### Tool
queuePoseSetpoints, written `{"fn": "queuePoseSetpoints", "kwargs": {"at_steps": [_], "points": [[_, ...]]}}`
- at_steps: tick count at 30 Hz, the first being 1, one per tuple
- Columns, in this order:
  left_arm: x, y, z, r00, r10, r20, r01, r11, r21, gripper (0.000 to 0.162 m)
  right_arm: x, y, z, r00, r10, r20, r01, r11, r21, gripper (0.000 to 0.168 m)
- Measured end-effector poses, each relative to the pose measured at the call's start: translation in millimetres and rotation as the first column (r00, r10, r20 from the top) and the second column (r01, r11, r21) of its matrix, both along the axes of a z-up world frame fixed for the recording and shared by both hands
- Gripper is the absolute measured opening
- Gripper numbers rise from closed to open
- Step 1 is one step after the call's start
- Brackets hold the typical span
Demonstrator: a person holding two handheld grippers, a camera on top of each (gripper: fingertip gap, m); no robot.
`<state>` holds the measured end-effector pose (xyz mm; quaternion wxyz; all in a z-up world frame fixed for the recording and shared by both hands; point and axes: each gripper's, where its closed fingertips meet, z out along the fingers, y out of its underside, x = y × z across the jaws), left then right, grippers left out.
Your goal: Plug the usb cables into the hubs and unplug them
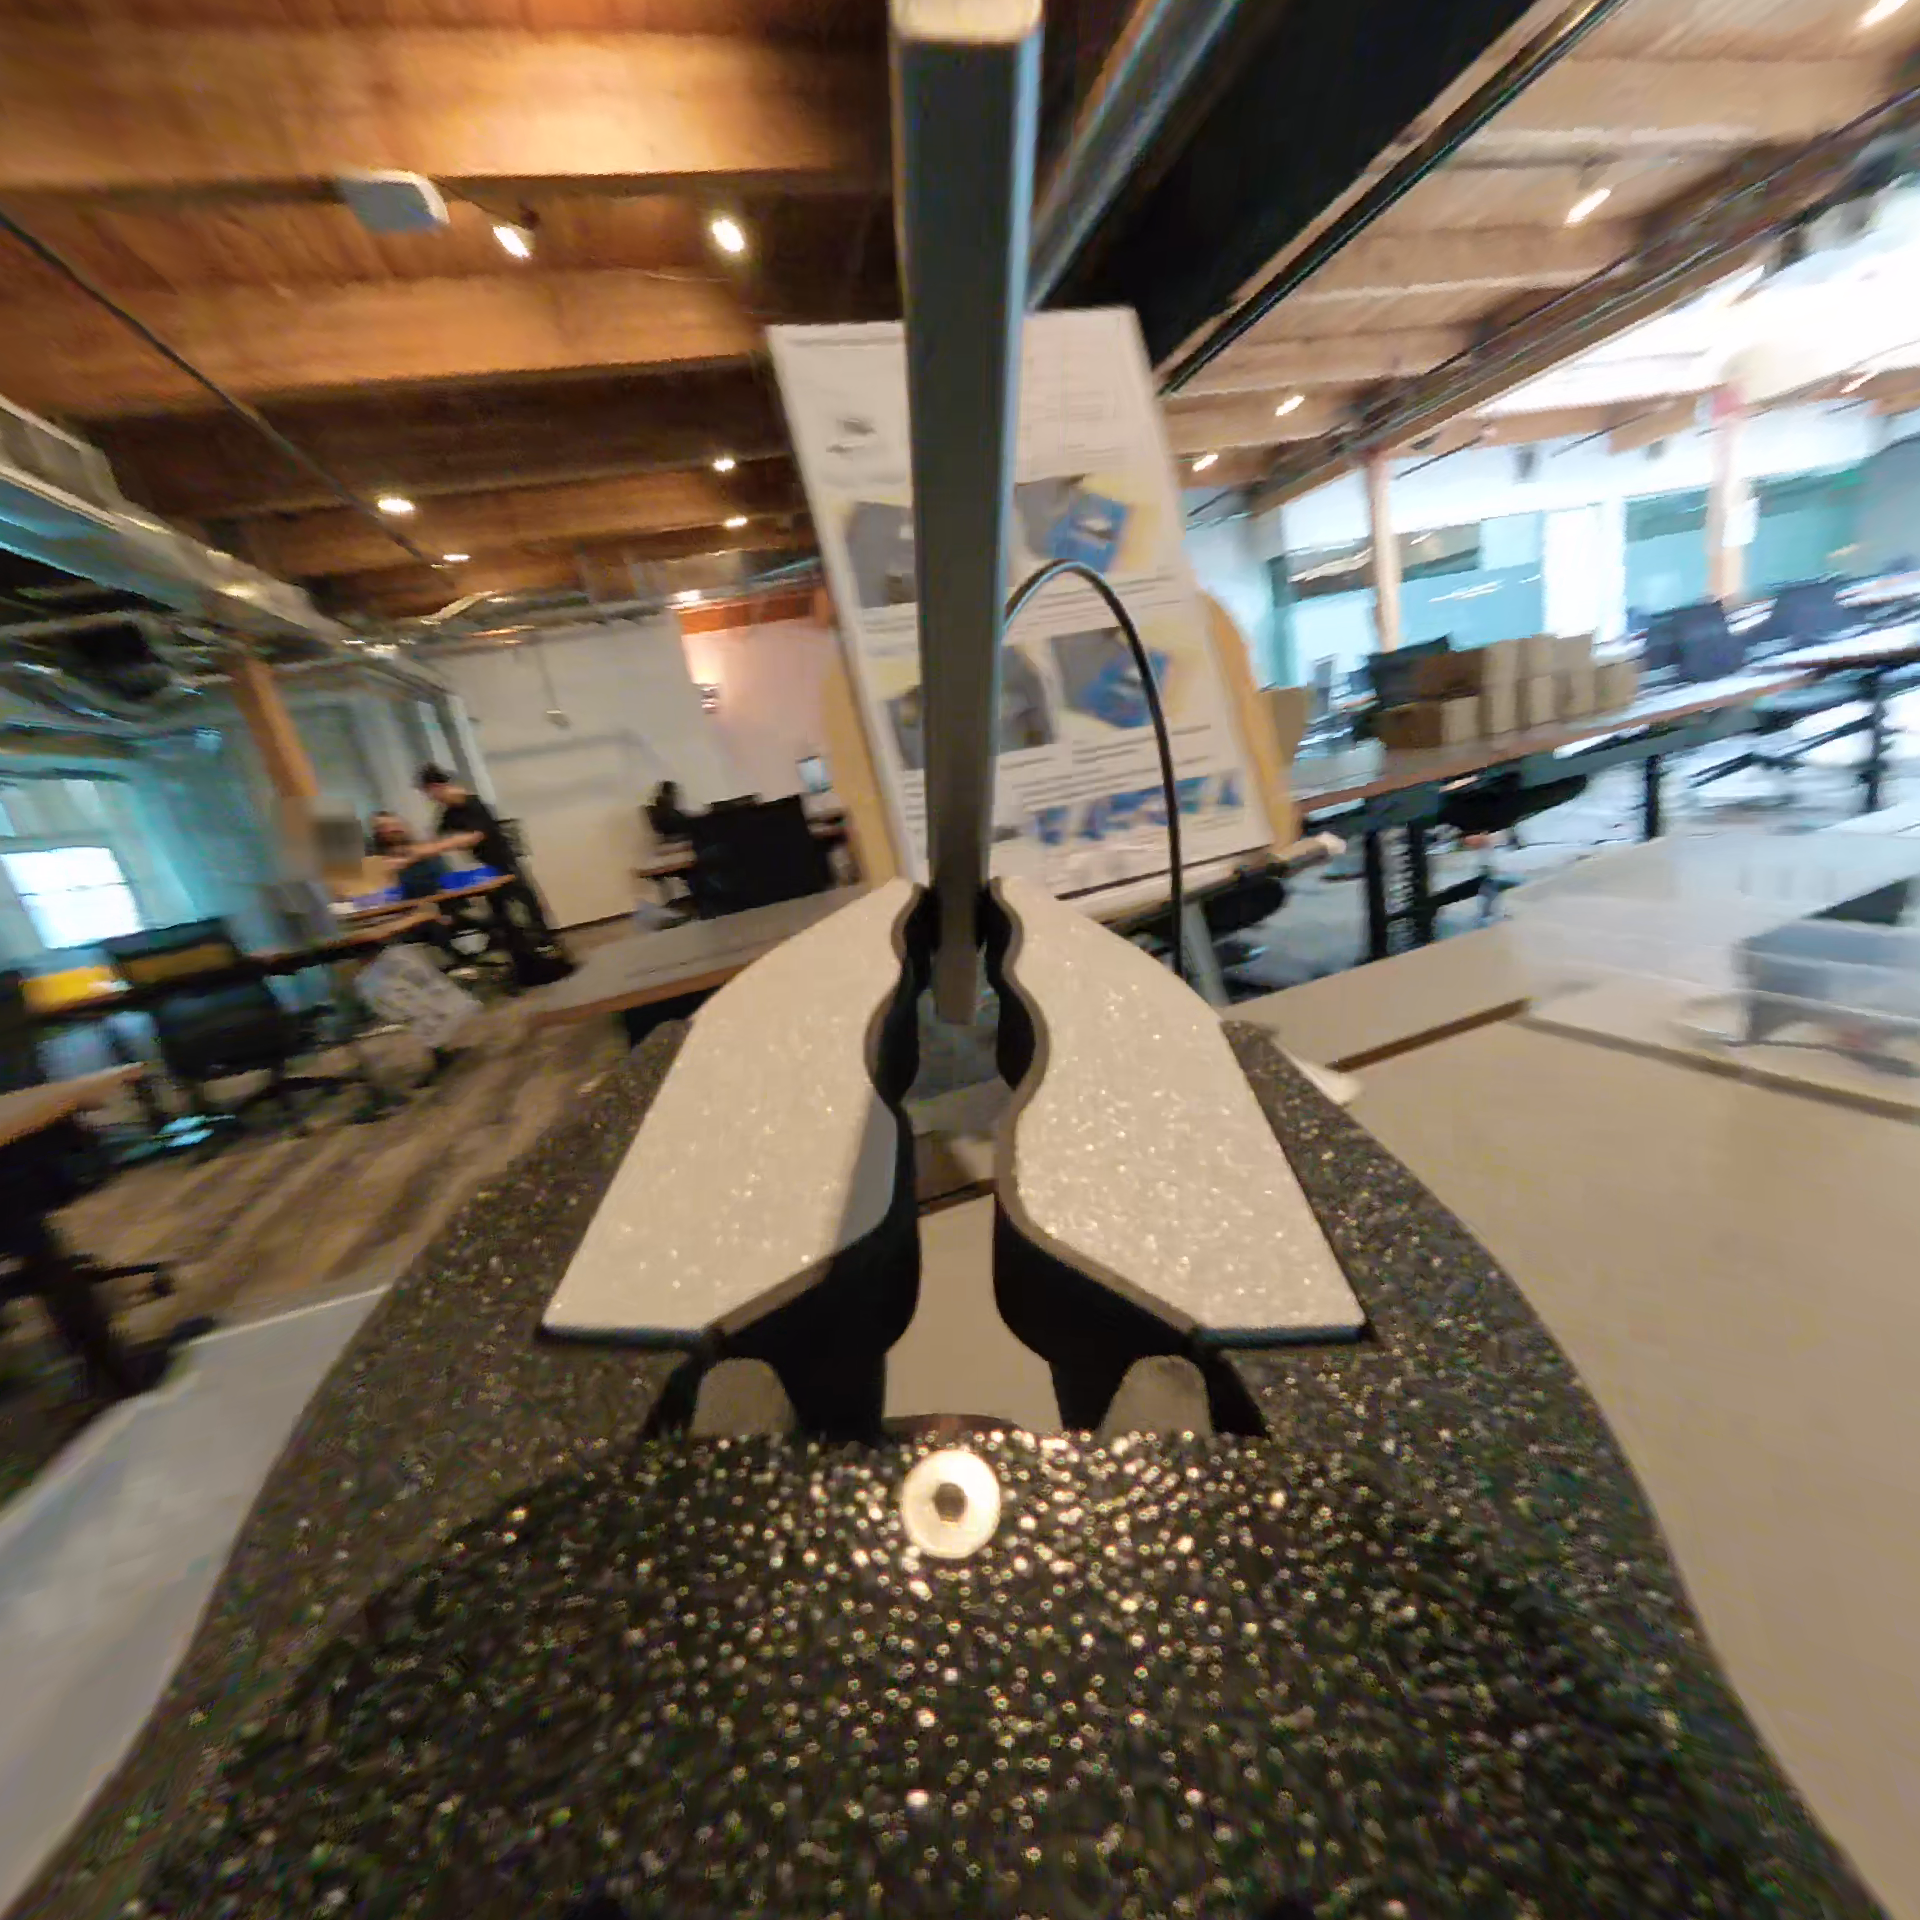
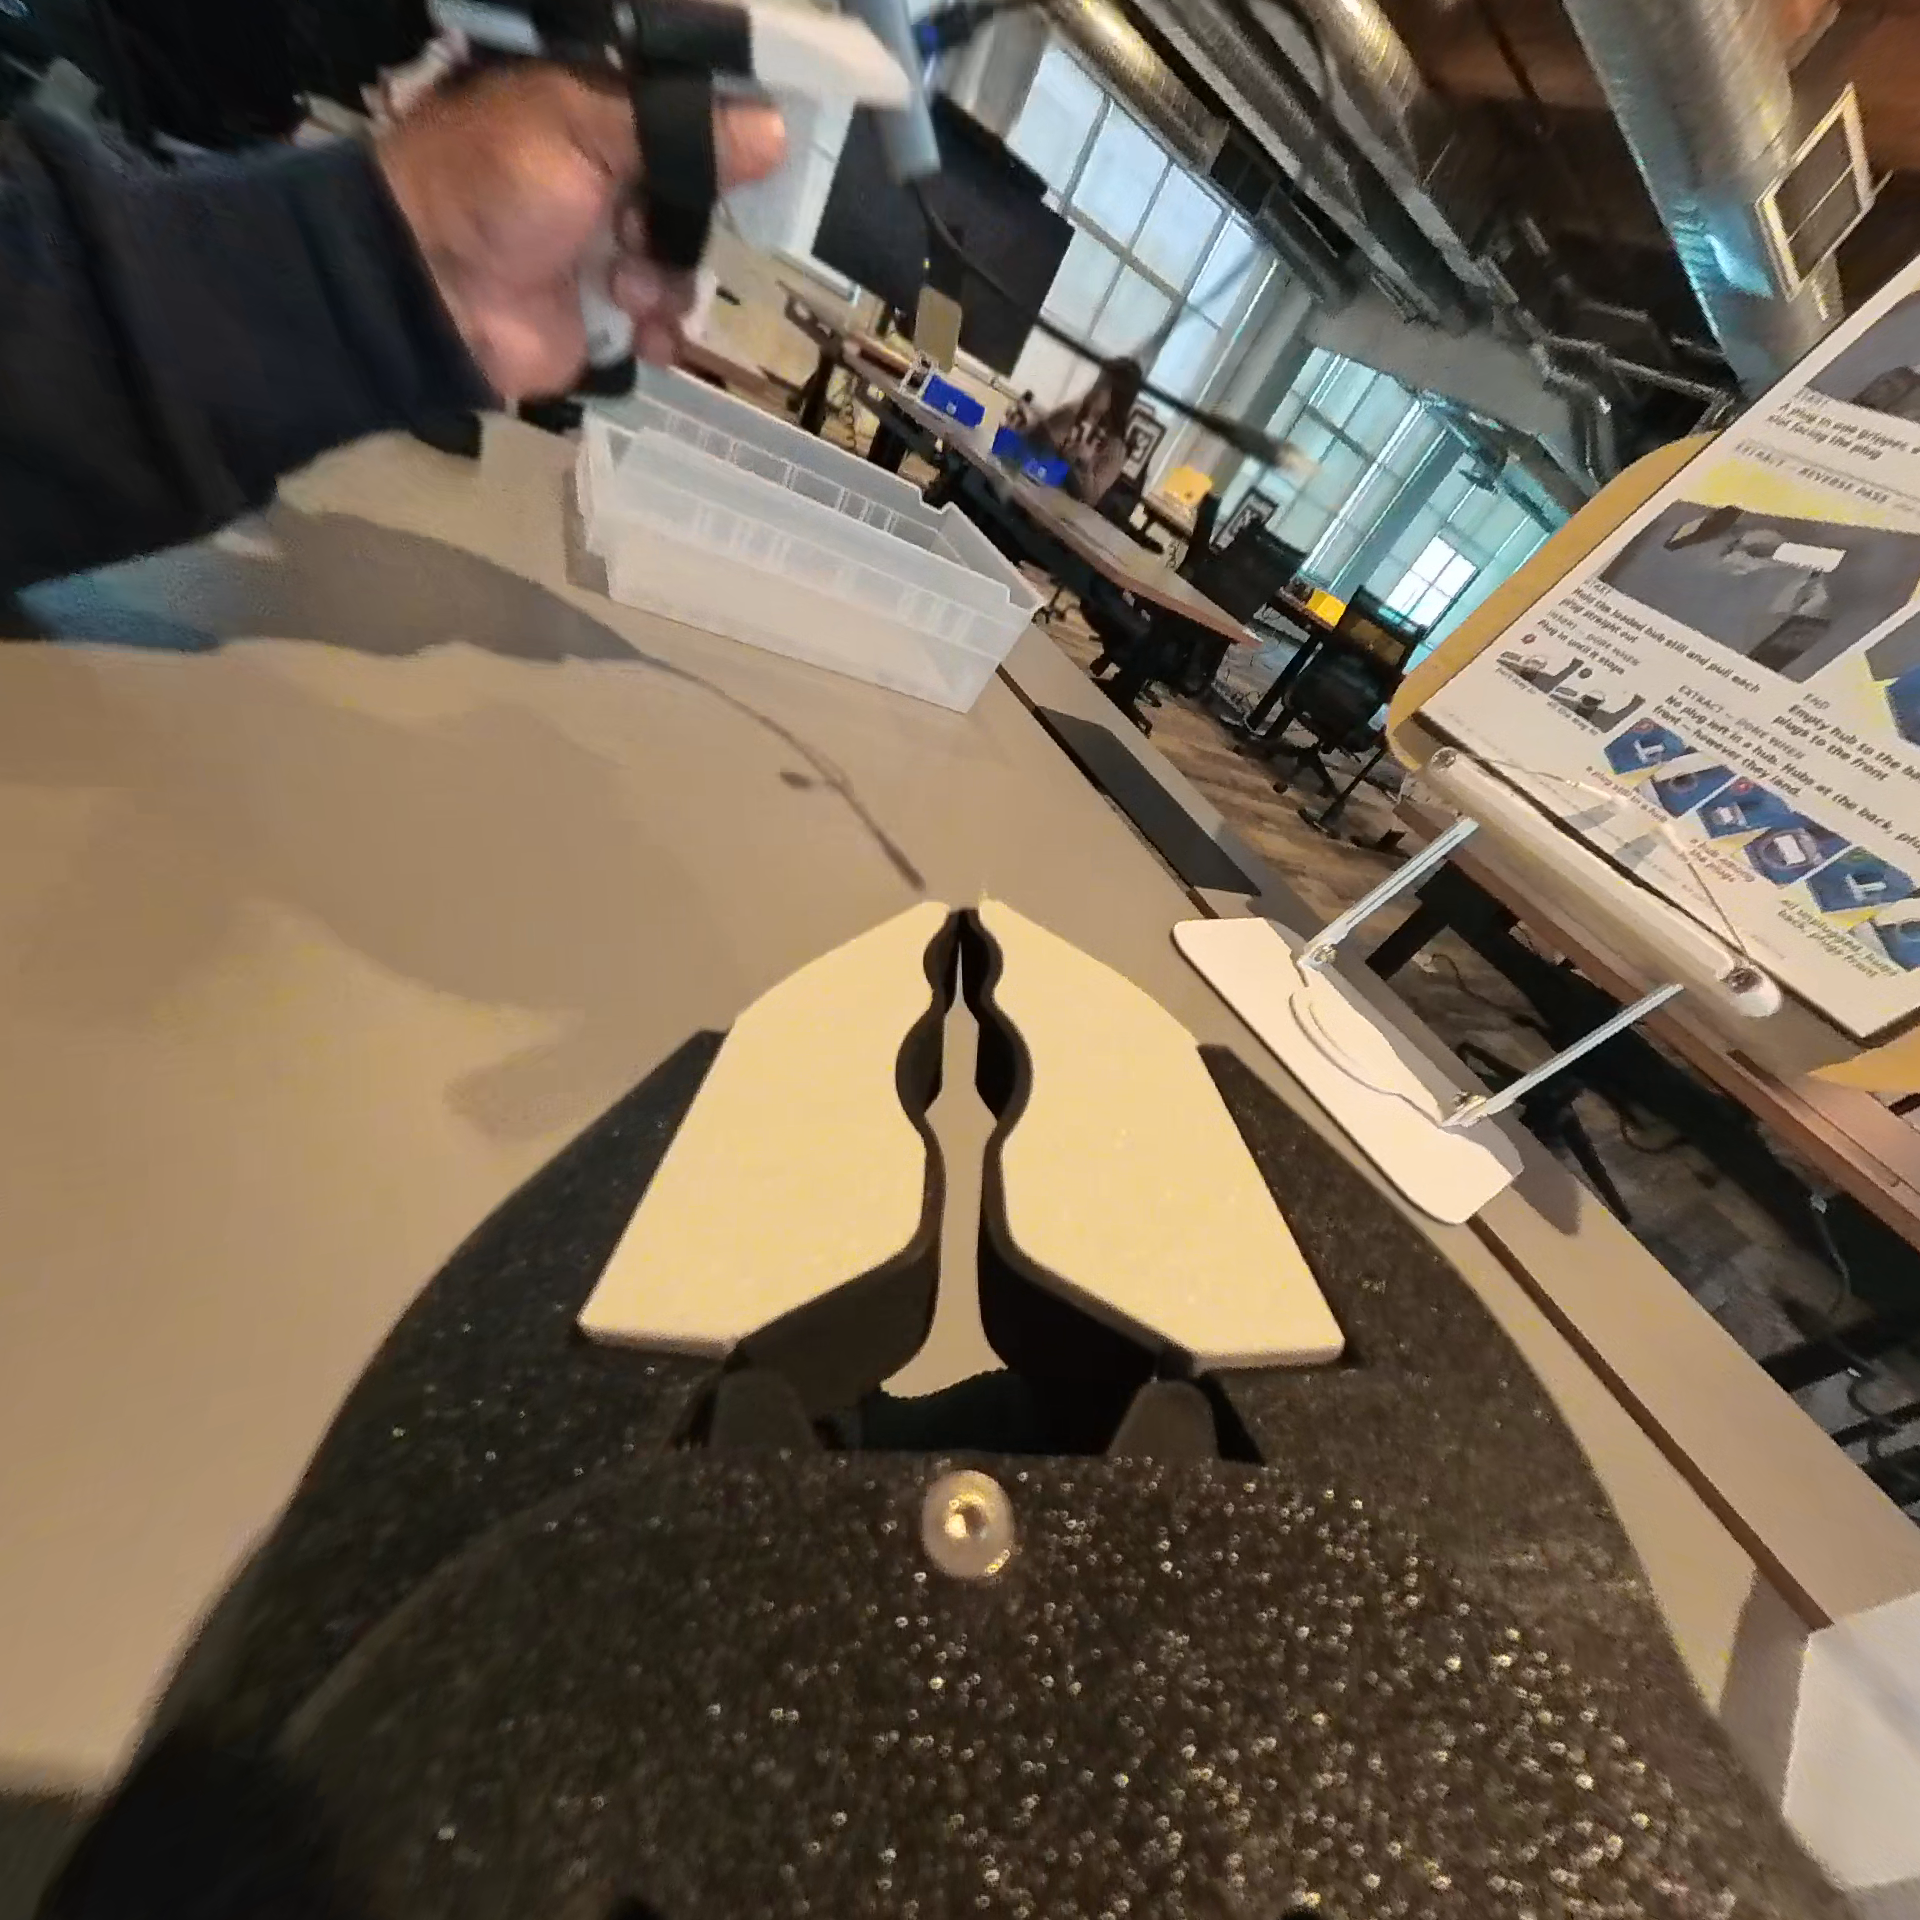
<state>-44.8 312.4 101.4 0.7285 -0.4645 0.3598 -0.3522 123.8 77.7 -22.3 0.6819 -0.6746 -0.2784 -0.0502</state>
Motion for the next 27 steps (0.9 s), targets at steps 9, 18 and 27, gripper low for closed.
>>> {"fn": "queuePoseSetpoints", "kwargs": {"at_steps": [9,18,27], "points": [[-128,112,-12,0.877,0.367,-0.310,-0.398,0.916,-0.043,0.010,-7,8,-24,0.999,-0.004,0.032,0.006,0.999,-0.054,0.000],[-145,199,-125,0.736,0.273,-0.619,-0.558,0.762,-0.327,0.009,-12,16,-45,0.998,-0.011,0.057,0.017,0.994,-0.109,0.000],[-98,191,-181,0.942,-0.170,-0.289,-0.168,0.507,-0.846,0.010,-14,16,-50,0.996,-0.003,0.084,0.013,0.993,-0.120,0.000]]}}
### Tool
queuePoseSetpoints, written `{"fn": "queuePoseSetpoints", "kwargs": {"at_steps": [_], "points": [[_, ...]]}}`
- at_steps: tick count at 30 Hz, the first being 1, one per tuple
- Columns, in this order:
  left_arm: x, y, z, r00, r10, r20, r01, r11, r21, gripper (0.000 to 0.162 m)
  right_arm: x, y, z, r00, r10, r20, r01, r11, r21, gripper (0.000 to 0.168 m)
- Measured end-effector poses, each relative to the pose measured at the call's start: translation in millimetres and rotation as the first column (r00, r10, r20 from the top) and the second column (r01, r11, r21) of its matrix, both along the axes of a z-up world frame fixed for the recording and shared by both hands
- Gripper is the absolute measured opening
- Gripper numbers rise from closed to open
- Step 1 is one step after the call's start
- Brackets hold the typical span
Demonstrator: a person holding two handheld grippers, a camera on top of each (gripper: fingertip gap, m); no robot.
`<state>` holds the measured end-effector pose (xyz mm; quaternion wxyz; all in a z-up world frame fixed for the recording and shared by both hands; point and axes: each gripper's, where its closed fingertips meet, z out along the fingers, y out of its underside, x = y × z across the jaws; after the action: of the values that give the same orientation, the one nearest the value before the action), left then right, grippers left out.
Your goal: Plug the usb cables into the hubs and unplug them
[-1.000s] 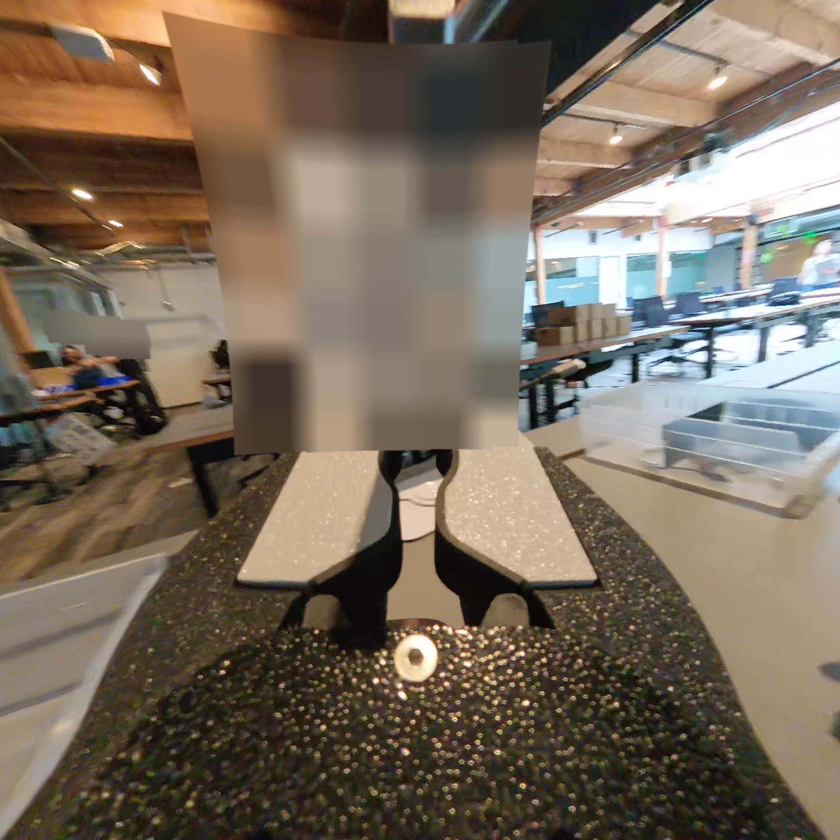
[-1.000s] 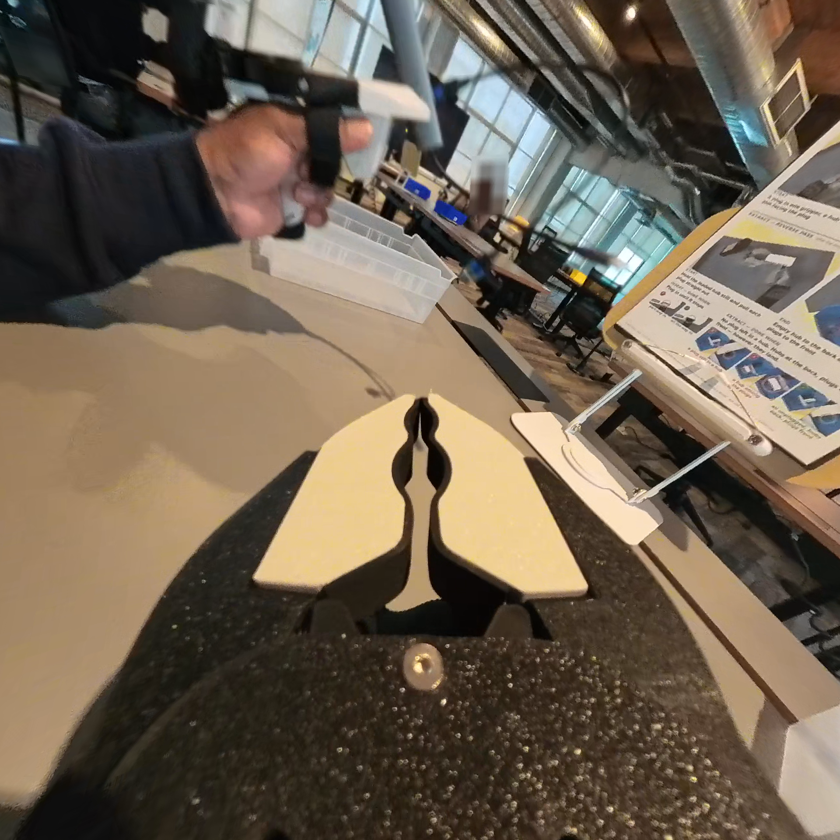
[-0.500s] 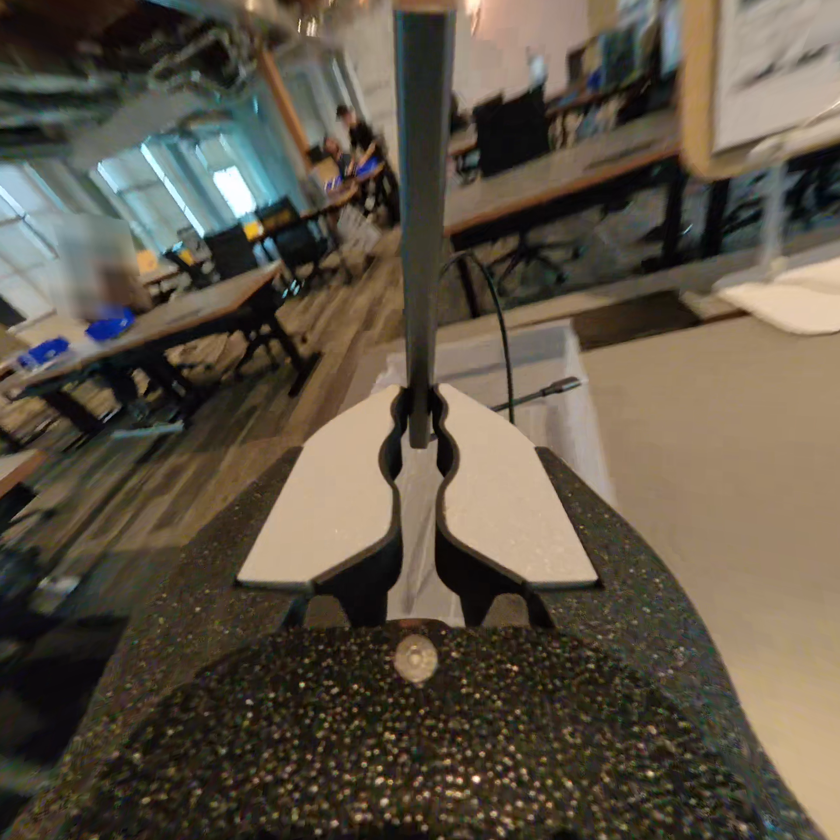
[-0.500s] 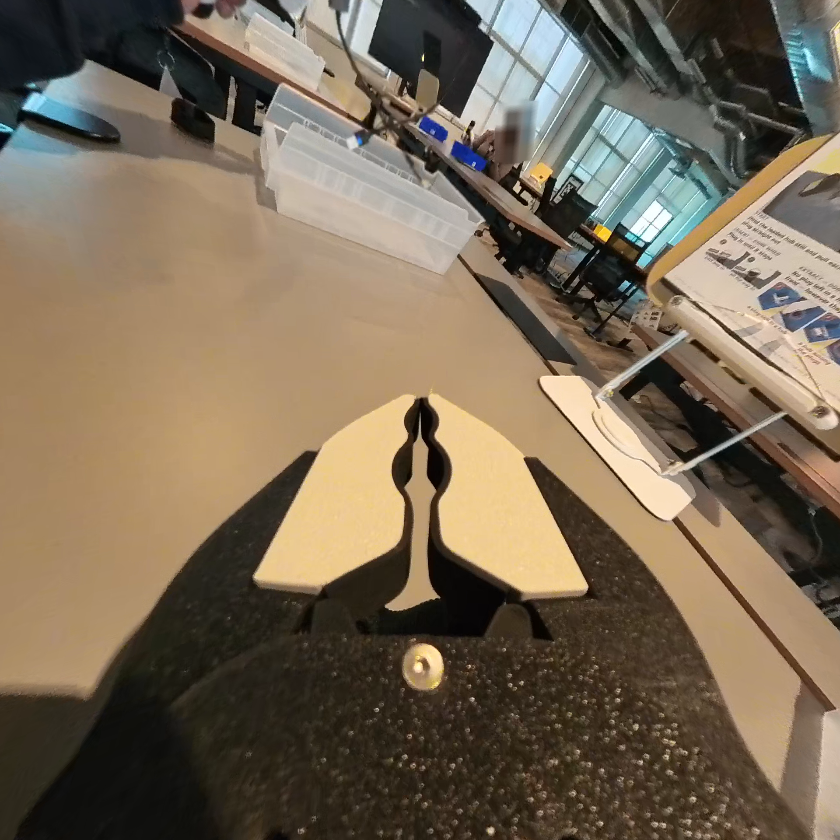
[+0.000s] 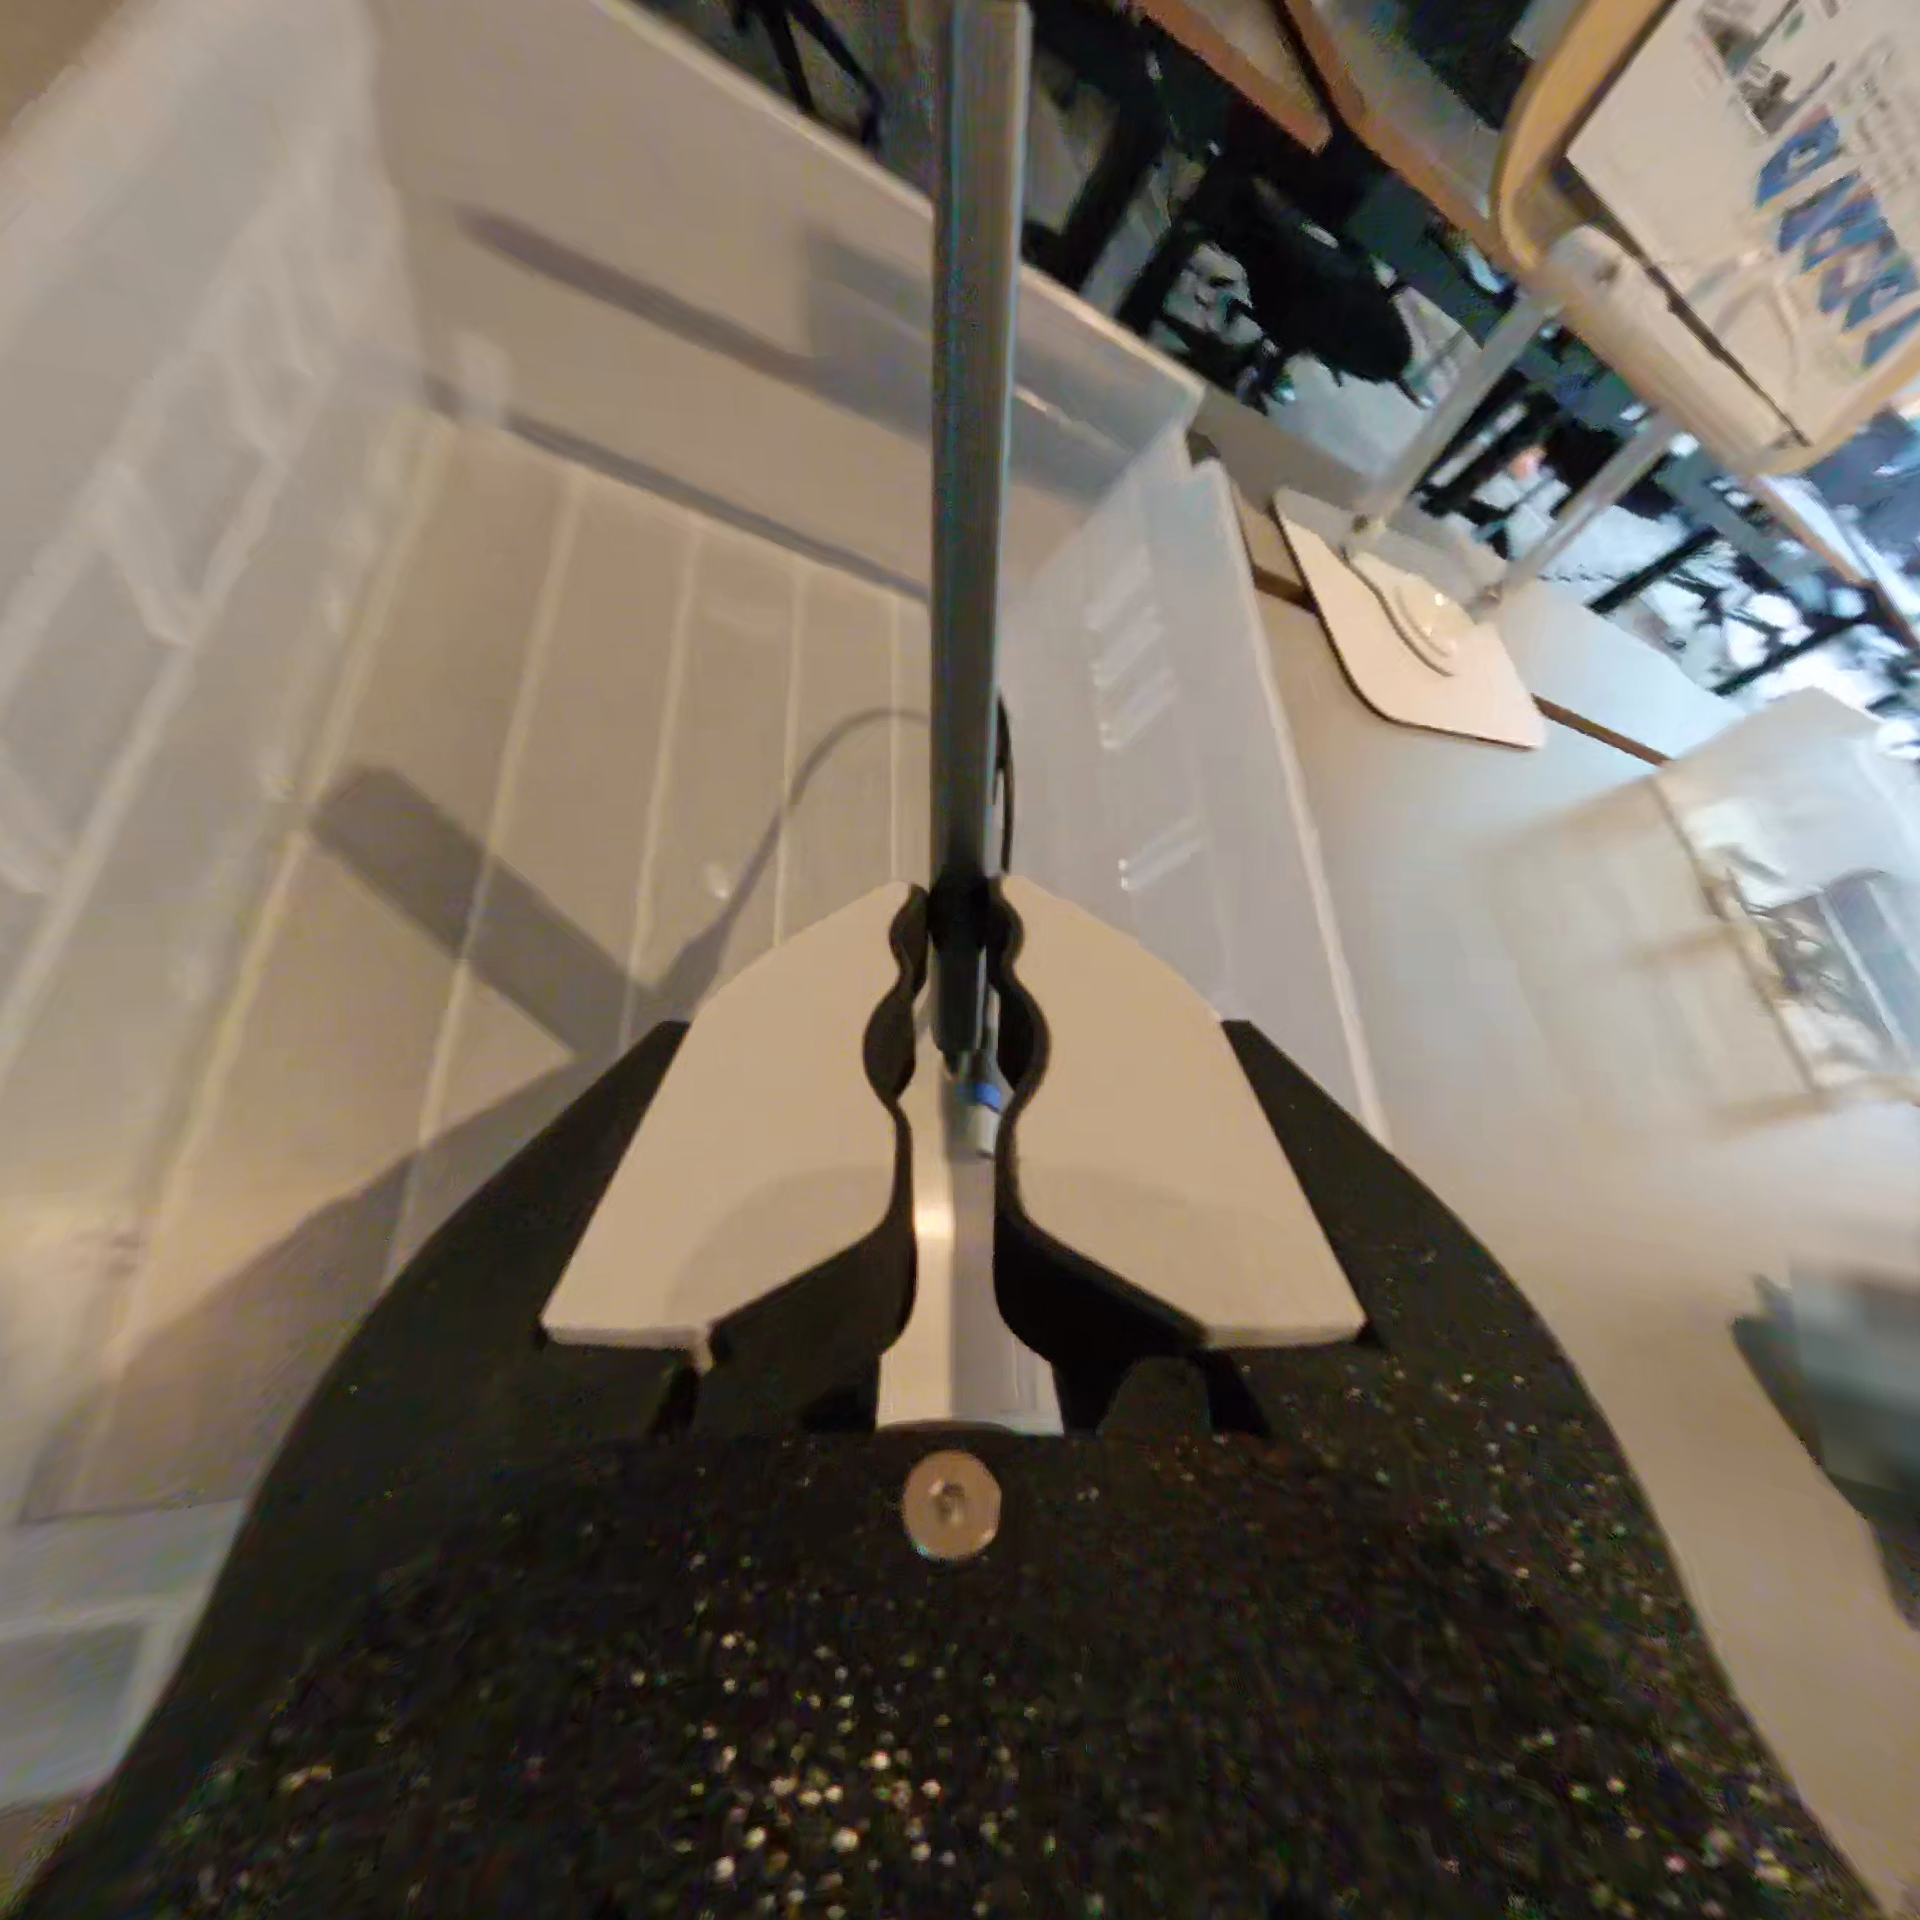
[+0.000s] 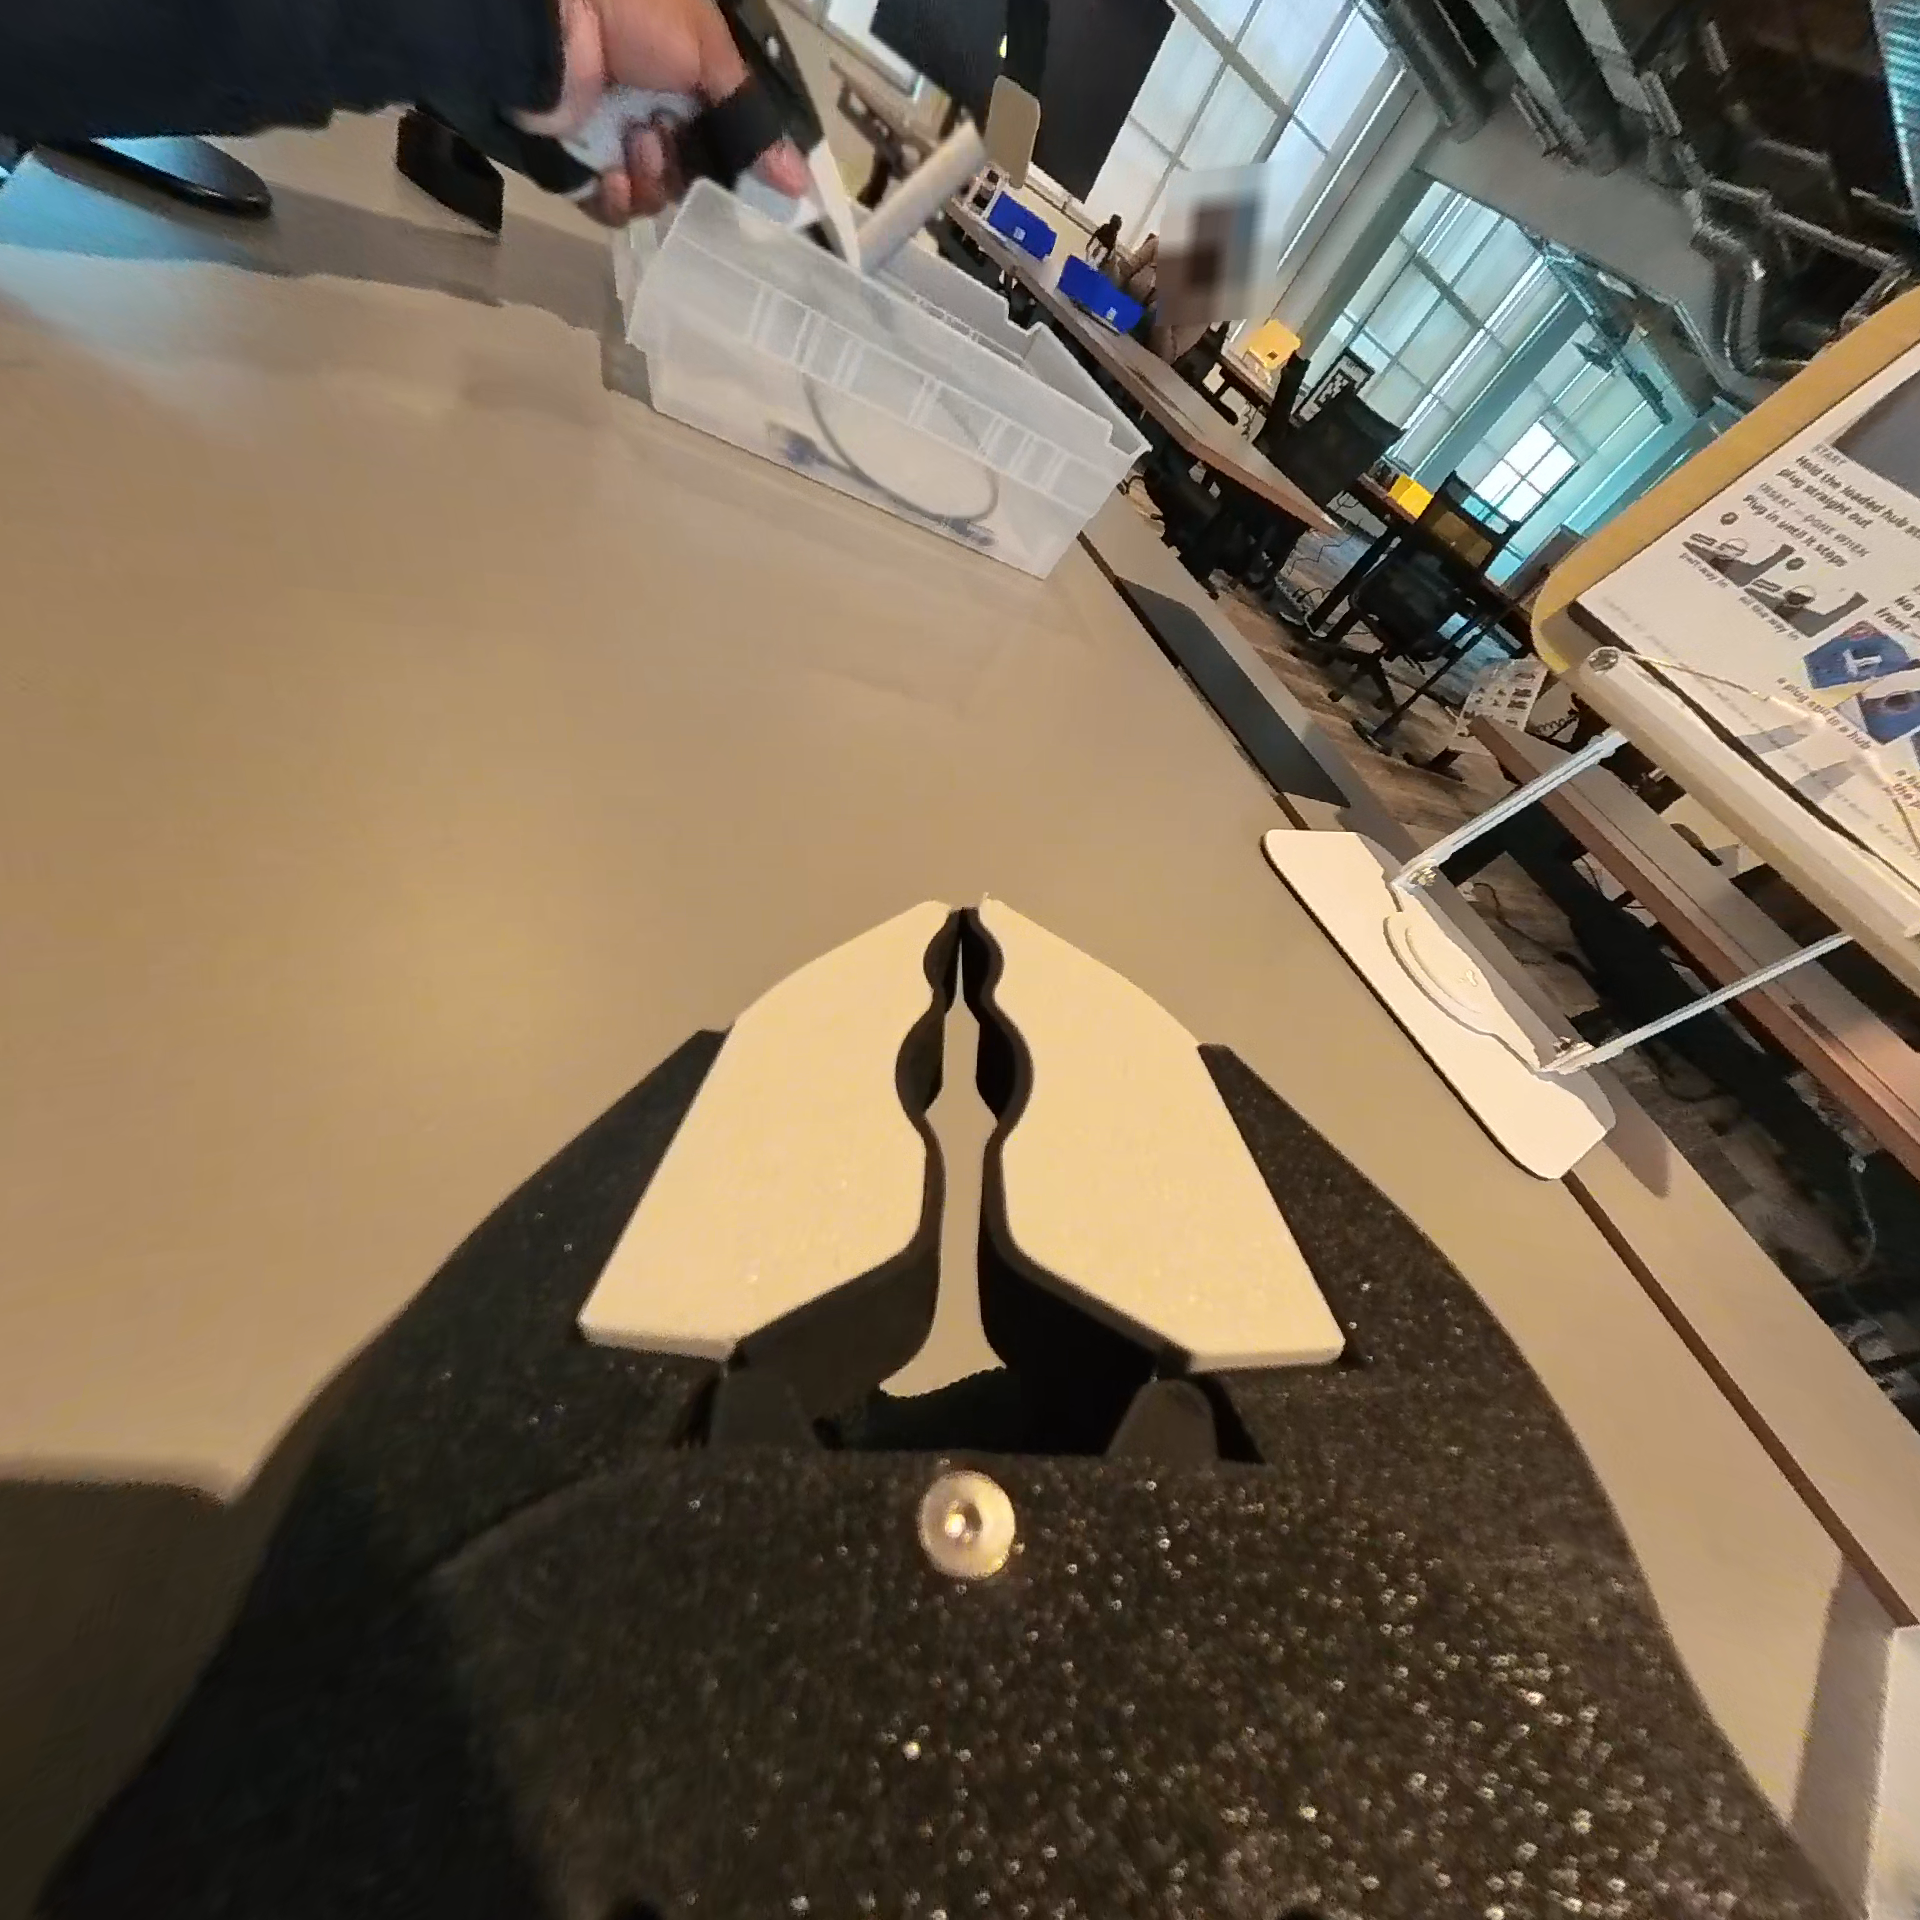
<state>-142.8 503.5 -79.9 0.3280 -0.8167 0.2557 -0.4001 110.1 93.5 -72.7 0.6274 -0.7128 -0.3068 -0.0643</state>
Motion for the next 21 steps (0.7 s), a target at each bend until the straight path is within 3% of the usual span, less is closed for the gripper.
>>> {"fn": "queuePoseSetpoints", "kwargs": {"at_steps": [5,12,16,21], "points": [[-16,10,-30,0.989,0.017,-0.148,-0.022,0.999,-0.034,0.012,-5,-3,2,1.000,0.014,0.027,-0.015,1.000,0.013,0.000],[-28,9,-50,0.934,0.011,-0.358,-0.020,1.000,-0.021,0.023,-8,-4,4,0.999,0.015,0.051,-0.017,1.000,0.025,0.000],[-40,9,-46,0.851,0.071,-0.521,-0.019,0.994,0.105,0.026,-7,-5,6,0.999,0.012,0.046,-0.013,0.999,0.030,0.000],[-42,3,-21,0.815,0.134,-0.564,-0.012,0.976,0.215,0.034,-6,-5,6,0.999,0.013,0.035,-0.014,1.000,0.023,0.000]]}}
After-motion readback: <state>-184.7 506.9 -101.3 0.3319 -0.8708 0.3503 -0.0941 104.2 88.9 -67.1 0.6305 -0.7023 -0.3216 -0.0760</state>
